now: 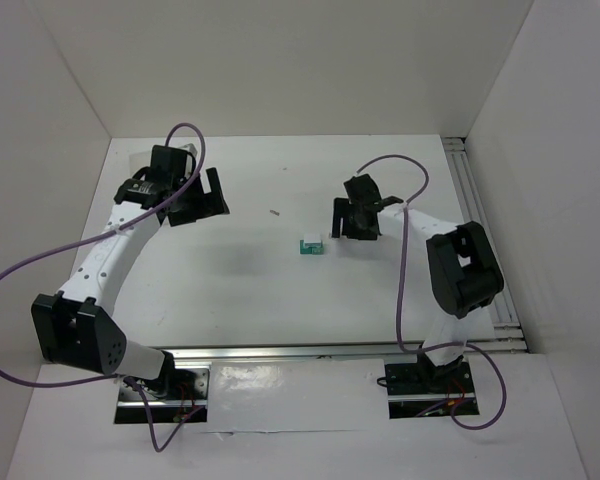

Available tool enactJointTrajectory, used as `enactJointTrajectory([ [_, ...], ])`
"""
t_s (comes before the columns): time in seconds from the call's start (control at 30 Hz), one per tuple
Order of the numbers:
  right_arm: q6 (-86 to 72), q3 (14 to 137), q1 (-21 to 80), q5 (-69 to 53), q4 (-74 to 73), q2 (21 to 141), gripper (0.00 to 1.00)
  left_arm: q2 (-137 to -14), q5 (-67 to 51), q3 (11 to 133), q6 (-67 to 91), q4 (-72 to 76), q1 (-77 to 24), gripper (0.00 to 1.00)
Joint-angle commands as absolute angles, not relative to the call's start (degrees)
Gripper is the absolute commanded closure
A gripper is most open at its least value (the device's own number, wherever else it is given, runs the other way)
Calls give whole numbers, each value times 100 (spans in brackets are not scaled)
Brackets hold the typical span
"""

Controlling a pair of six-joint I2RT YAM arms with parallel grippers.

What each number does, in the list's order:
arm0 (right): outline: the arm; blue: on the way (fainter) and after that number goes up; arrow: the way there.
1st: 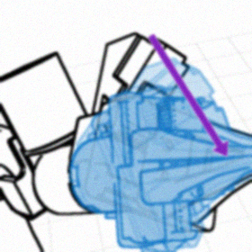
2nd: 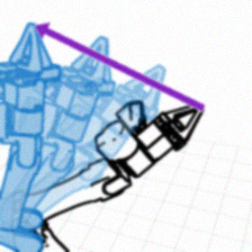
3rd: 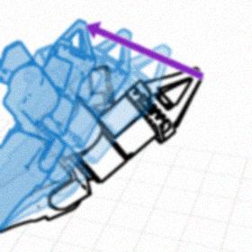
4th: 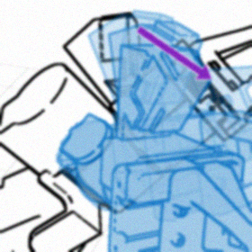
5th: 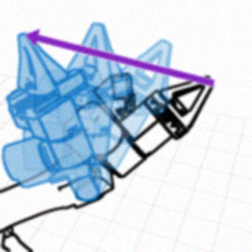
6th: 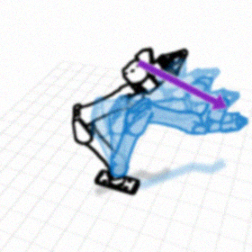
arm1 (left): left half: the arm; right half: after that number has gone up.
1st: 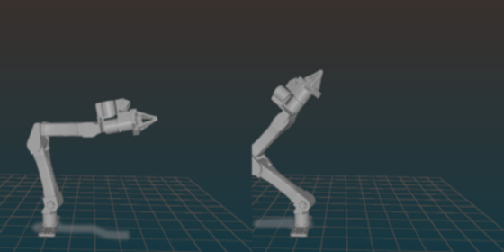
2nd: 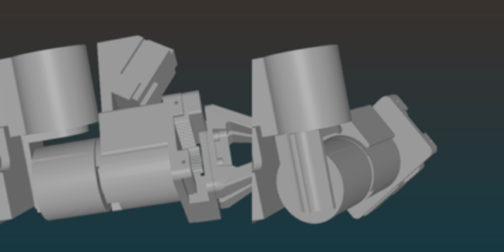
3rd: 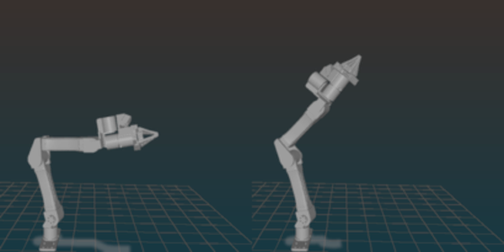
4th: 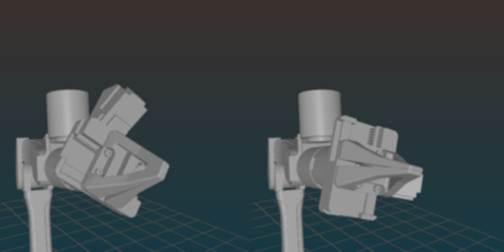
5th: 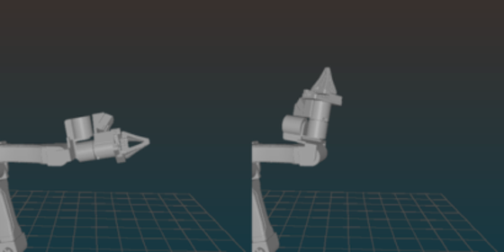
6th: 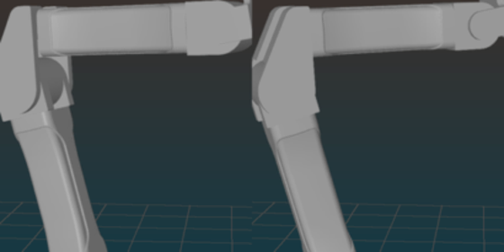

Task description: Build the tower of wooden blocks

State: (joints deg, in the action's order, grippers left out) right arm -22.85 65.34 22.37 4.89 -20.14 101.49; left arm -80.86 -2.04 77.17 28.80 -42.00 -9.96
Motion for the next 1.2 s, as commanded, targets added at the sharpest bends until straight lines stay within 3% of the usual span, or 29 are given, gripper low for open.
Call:
enactJointTrajectory([
  [0.0, -2250, 6803, 2320, 483, -1986, 10028, 24, -8147, -229, 7875, 2918, -4157, -1072, 1],
  [0.5, -2364, 7172, 1978, 1529, -2689, 10547, 23, -8086, -176, 7822, 2865, -4157, -1072, 1],
  [0.9, -2505, 7532, 2206, 1152, -2558, 10265, 21, -8086, -229, 7822, 2865, -4157, -1072, 1],
  [1.17, -3576, 7831, 2206, 844, -2750, 10678, 20, -8033, -124, 7822, 2918, -4157, -1072, 2],
])
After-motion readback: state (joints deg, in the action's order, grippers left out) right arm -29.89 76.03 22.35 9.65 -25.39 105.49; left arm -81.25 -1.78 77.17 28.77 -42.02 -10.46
